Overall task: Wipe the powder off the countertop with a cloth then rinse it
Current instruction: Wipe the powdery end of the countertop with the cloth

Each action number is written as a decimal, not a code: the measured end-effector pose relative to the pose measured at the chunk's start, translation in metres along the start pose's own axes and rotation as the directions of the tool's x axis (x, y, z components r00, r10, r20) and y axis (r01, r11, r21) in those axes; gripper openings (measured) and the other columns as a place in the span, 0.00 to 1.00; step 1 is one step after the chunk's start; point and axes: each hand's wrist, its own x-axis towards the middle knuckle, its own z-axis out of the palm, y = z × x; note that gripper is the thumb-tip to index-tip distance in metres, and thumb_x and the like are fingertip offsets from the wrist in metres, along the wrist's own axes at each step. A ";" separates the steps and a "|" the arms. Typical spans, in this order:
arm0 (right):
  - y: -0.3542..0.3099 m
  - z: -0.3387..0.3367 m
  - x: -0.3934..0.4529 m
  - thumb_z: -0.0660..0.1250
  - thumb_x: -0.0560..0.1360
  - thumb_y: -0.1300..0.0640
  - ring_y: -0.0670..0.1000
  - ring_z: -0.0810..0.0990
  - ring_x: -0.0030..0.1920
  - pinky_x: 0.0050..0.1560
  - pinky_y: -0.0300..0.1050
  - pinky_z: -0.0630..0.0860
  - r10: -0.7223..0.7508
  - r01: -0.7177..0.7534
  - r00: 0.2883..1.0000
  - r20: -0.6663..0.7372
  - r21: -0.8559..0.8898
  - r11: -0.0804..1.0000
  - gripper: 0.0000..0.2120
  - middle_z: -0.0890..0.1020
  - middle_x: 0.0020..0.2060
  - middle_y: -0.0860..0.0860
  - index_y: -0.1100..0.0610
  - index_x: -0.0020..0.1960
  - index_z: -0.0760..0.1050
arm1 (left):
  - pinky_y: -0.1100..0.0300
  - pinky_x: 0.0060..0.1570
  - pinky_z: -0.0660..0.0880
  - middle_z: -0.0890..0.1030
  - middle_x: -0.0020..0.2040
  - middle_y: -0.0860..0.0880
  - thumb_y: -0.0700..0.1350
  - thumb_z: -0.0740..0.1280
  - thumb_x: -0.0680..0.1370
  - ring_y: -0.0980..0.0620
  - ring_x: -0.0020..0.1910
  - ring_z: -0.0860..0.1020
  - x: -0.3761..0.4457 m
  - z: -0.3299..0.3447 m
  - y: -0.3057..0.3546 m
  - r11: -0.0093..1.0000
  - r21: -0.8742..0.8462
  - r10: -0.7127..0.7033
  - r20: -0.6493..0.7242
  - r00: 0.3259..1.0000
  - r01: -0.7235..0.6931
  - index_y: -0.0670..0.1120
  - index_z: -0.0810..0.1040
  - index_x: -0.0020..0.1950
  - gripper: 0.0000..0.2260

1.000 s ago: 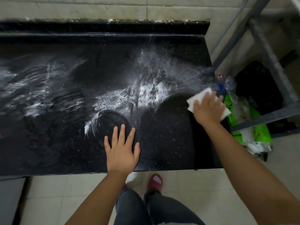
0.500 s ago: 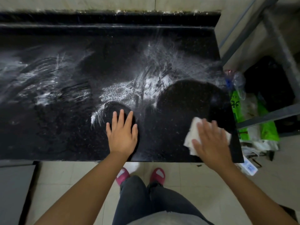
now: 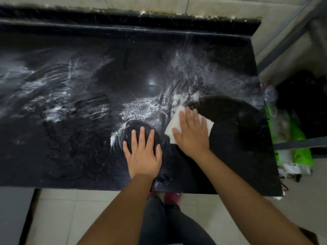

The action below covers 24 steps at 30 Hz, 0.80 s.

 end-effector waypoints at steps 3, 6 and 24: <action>0.014 0.014 -0.054 0.39 0.79 0.43 0.58 0.61 0.70 0.67 0.51 0.52 -0.089 0.088 0.996 -0.011 -0.063 0.994 0.29 0.69 0.69 0.57 0.58 0.71 0.61 | 0.48 0.68 0.32 0.46 0.76 0.52 0.59 0.31 0.69 0.50 0.75 0.40 -0.001 -0.001 -0.001 1.000 -0.008 0.007 0.014 1.000 -0.007 0.56 0.49 0.75 0.35; 0.071 0.015 -0.094 0.36 0.80 0.42 0.58 0.62 0.66 0.63 0.53 0.57 -0.006 0.011 0.998 0.062 -0.083 0.996 0.30 0.73 0.65 0.60 0.59 0.68 0.62 | 0.48 0.68 0.33 0.46 0.76 0.52 0.60 0.30 0.67 0.49 0.75 0.40 0.000 -0.001 -0.002 1.000 -0.026 0.015 0.019 1.000 -0.014 0.55 0.49 0.75 0.36; 0.063 -0.003 -0.015 0.44 0.71 0.41 0.58 0.65 0.70 0.69 0.55 0.59 -0.352 0.350 0.936 -0.012 -0.075 0.934 0.33 0.68 0.70 0.56 0.57 0.70 0.64 | 0.33 0.51 0.69 0.78 0.59 0.38 0.50 0.53 0.73 0.36 0.58 0.76 -0.010 -0.011 0.025 0.980 0.200 0.033 -0.157 0.987 -0.001 0.43 0.79 0.58 0.22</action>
